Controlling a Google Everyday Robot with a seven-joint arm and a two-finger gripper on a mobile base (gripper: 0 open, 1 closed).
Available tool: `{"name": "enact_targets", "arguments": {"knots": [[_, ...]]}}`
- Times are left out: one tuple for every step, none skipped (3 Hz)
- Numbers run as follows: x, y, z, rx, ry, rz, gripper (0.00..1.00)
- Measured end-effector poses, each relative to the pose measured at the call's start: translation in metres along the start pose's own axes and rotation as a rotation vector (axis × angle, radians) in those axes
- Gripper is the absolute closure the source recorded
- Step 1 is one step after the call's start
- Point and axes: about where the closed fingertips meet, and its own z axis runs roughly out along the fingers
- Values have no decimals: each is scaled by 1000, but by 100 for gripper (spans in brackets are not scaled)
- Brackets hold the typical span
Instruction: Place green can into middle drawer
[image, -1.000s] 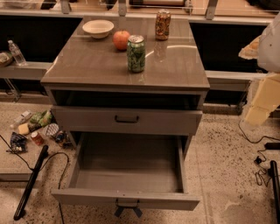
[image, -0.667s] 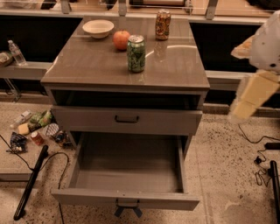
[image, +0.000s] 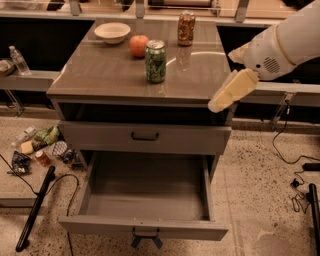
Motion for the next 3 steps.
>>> {"name": "enact_targets", "arguments": {"knots": [[-17, -37, 32, 87, -133, 124, 0], [-21, -41, 28, 110, -142, 108, 0], [-24, -42, 47, 89, -155, 132, 0]]}}
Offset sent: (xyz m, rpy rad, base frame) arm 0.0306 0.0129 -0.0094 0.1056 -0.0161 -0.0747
